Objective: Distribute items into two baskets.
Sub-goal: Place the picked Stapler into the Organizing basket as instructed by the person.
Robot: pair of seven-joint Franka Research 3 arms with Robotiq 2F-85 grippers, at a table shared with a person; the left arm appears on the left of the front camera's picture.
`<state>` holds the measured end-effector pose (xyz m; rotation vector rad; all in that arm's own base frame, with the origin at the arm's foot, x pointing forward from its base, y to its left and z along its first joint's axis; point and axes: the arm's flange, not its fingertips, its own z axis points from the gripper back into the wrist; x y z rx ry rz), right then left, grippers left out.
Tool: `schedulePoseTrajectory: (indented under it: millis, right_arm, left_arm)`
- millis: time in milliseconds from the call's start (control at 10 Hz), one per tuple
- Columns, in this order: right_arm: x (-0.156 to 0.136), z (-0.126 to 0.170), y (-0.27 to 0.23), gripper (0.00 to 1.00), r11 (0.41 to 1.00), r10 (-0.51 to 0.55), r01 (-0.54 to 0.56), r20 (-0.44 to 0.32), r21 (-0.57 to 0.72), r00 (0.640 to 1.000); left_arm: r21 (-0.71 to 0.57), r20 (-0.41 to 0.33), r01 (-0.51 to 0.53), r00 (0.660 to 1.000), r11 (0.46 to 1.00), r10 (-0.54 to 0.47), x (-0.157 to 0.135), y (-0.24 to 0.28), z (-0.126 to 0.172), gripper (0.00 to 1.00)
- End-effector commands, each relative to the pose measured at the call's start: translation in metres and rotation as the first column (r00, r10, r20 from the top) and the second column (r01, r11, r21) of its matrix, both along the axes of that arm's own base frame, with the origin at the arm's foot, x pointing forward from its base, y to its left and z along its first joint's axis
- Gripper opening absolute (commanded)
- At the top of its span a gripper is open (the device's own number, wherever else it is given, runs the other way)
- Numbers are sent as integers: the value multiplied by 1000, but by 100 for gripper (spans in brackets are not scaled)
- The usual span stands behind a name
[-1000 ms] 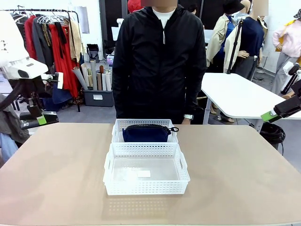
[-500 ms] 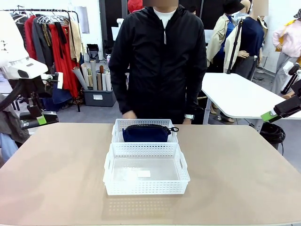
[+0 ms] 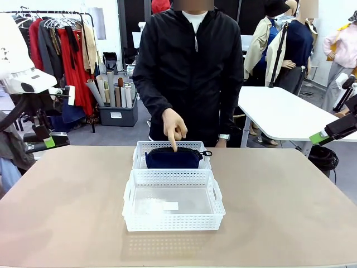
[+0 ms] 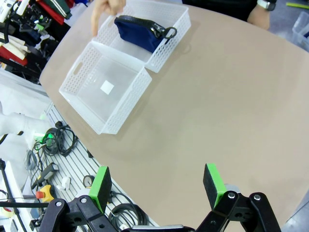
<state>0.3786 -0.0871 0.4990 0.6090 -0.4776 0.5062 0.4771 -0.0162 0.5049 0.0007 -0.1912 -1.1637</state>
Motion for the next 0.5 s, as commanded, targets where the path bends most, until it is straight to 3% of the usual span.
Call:
schedulePoseTrajectory:
  millis: [0,400]
  right_arm:
    - [1,0,0,100,1000,-2,2,9,-2,1000]
    - [1,0,0,100,1000,-2,2,9,-2,1000]
  left_arm:
    - [13,13,-1,1000,1000,1,0,3,2,0]
    - [13,13,-1,1000,1000,1,0,3,2,0]
